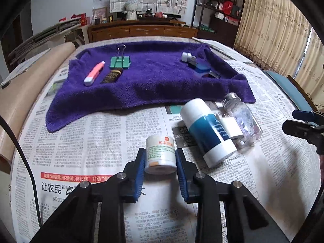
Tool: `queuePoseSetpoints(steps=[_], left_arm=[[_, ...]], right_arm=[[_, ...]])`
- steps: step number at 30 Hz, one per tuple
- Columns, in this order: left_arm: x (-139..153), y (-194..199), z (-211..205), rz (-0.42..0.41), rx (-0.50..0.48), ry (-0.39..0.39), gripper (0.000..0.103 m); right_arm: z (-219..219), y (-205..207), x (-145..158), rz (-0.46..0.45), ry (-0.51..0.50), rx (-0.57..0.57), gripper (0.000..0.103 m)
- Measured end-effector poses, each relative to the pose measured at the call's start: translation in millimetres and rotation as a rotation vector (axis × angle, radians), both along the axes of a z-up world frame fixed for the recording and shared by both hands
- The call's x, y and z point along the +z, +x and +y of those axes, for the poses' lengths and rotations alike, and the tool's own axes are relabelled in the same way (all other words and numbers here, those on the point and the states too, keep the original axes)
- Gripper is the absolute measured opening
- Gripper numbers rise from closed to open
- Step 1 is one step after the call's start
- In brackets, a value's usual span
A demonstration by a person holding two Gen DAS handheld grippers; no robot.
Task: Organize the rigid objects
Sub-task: 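Grasp the clear candy bottle with the right gripper while the left holds the ointment jar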
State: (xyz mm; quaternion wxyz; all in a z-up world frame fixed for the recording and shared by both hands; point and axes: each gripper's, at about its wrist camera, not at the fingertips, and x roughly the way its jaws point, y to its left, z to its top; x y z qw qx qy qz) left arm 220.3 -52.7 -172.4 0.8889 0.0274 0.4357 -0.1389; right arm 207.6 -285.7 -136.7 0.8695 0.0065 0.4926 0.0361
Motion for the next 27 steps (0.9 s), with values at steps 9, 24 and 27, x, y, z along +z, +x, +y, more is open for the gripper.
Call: queuePoseSetpoints(steps=[9, 24, 27], left_arm=[[3.2, 0.4, 8.9, -0.022, 0.006, 0.031, 0.028], [4.0, 1.0, 27.6, 0.008, 0.011, -0.015, 0.028], [3.9, 2.4, 30.5, 0.013, 0.015, -0.023, 0.028]], right_arm=[[17.2, 11.9, -5.7, -0.006, 0.027, 0.041, 0.103], [47.9, 41.4, -29.6, -0.032, -0.094, 0.007, 0.102], [46.1, 47.9, -36.4, -0.01, -0.081, 0.002, 0.102]])
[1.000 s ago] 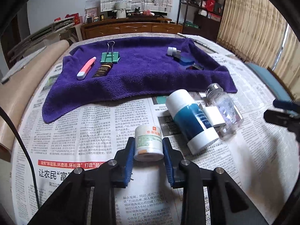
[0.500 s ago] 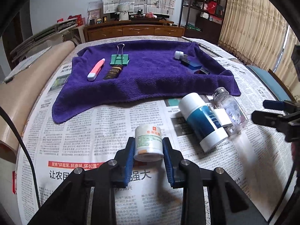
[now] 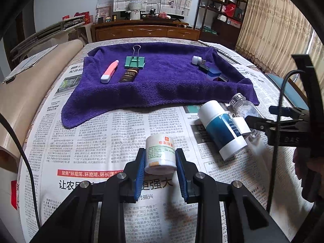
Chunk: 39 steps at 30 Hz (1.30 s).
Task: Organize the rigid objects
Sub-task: 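Grasp the clear candy bottle with the right gripper while the left holds the ointment jar, then place the ointment jar on the towel with the left gripper while the right places the candy bottle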
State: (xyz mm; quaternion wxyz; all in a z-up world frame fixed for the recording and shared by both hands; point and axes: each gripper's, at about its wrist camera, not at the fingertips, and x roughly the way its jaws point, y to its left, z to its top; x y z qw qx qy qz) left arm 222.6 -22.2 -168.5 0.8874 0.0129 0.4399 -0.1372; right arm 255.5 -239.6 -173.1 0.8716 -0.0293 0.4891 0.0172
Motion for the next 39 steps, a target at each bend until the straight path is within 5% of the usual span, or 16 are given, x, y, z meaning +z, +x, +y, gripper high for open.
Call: queuePoseSetpoints(steps=[8, 12, 15, 17, 39], left_arm=[[1.8, 0.0, 6.4, -0.002, 0.016, 0.01, 0.028], [0.6, 1.5, 11.3, 0.005, 0.033, 0.011, 0.028], [-1.2, 2.6, 13.8, 0.01, 0.04, 0.01, 0.028], [-1.4, 2.4, 14.6, 0.011, 0.041, 0.014, 0.028], [29.4, 11.1, 23.5, -0.03, 0.036, -0.004, 0.028]], right_arm=[[11.2, 2.5, -9.8, -0.006, 0.008, 0.043, 0.09], [21.4, -2.0, -7.1, -0.031, 0.011, 0.111, 0.066], [22.5, -2.7, -5.8, -0.031, 0.024, 0.13, 0.058], [24.5, -4.5, -2.8, -0.011, 0.03, 0.15, 0.041], [-11.1, -28.0, 29.3, -0.038, 0.183, 0.128, 0.041]])
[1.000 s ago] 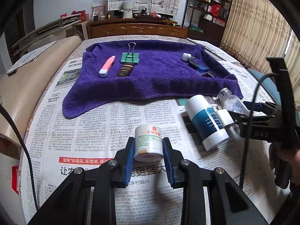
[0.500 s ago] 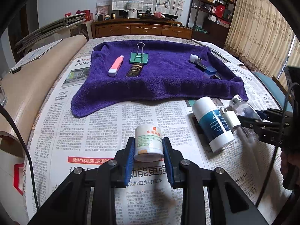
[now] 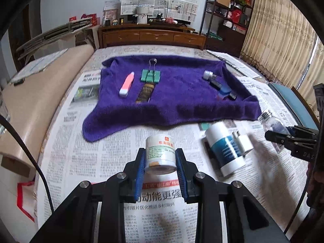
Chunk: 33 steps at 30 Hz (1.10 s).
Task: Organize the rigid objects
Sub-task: 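Place the ointment jar on the towel with the left gripper while the right places the candy bottle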
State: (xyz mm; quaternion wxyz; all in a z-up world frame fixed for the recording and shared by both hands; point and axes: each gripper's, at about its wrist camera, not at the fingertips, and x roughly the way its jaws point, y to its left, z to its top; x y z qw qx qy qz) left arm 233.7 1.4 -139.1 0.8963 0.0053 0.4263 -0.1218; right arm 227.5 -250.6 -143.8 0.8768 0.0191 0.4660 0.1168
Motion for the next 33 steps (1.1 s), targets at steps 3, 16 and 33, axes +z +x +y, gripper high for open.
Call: queuePoseSetpoints(steps=[3, 16, 33], left_arm=[[9.4, 5.0, -1.8, -0.018, -0.003, 0.003, 0.028], [40.6, 66.2, -17.3, -0.046, -0.032, -0.016, 0.028], [-10.2, 149.1, -41.1, 0.057, -0.065, -0.012, 0.028]], right_arm=[[-5.6, 2.9, 3.5, -0.001, 0.019, -0.009, 0.041], [-8.2, 53.6, 39.8, -0.039, 0.017, 0.008, 0.041], [42.9, 191.0, 3.9, 0.059, 0.014, 0.141, 0.041]])
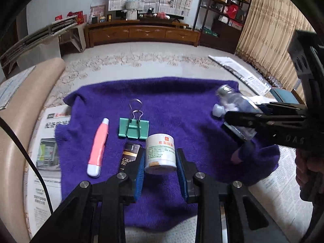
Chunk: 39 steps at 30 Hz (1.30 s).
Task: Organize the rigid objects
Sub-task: 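Place the ointment jar on the towel with the left gripper while the right places the candy bottle, then grasp the white ADMD balm stick with the left gripper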
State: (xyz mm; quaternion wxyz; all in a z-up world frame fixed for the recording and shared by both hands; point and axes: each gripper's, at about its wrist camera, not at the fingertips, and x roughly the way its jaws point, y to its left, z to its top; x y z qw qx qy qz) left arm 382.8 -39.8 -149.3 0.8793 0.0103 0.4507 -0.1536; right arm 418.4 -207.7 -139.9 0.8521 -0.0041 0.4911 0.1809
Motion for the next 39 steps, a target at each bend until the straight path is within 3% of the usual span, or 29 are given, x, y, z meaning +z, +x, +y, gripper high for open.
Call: queuePoseSetpoints(steps=[12, 20, 23, 26, 29, 31, 34, 37, 39], left_arm=[[-17.5, 11.2, -5.9, 0.029, -0.029, 0.037, 0.028], [-21.4, 12.8, -14.0, 0.042, -0.081, 0.095, 0.029], [-21.2, 11.4, -17.2, 0.043, -0.111, 0.102, 0.038], [-21.5, 9.8, -20.7, 0.061, -0.137, 0.073, 0.064], [-19.1, 7.2, -19.6, 0.068, -0.131, 0.047, 0.066], [-14.0, 3.9, -15.1, 0.068, -0.116, 0.022, 0.068], [1.1, -10.6, -3.2, 0.046, -0.074, -0.026, 0.083], [14.7, -30.7, 3.3, 0.029, -0.041, -0.047, 0.101], [22.5, -50.4, 2.6, 0.012, -0.018, -0.034, 0.103]], right_arm=[[20.9, 14.2, -34.0, 0.087, -0.094, 0.11, 0.041], [19.5, 9.6, -35.0, 0.063, -0.112, 0.158, 0.042], [18.9, 9.3, -35.5, 0.053, -0.11, 0.177, 0.042], [12.2, 5.7, -33.7, 0.056, -0.068, 0.188, 0.047], [-1.7, -5.1, -16.9, 0.019, -0.026, 0.166, 0.055], [-10.3, -15.3, -0.6, -0.021, 0.003, 0.143, 0.068], [-28.5, -38.8, 24.0, -0.059, 0.026, 0.064, 0.091], [-47.5, -66.8, 40.7, -0.058, 0.03, -0.023, 0.102], [-62.0, -86.9, 43.9, -0.021, 0.034, -0.092, 0.103]])
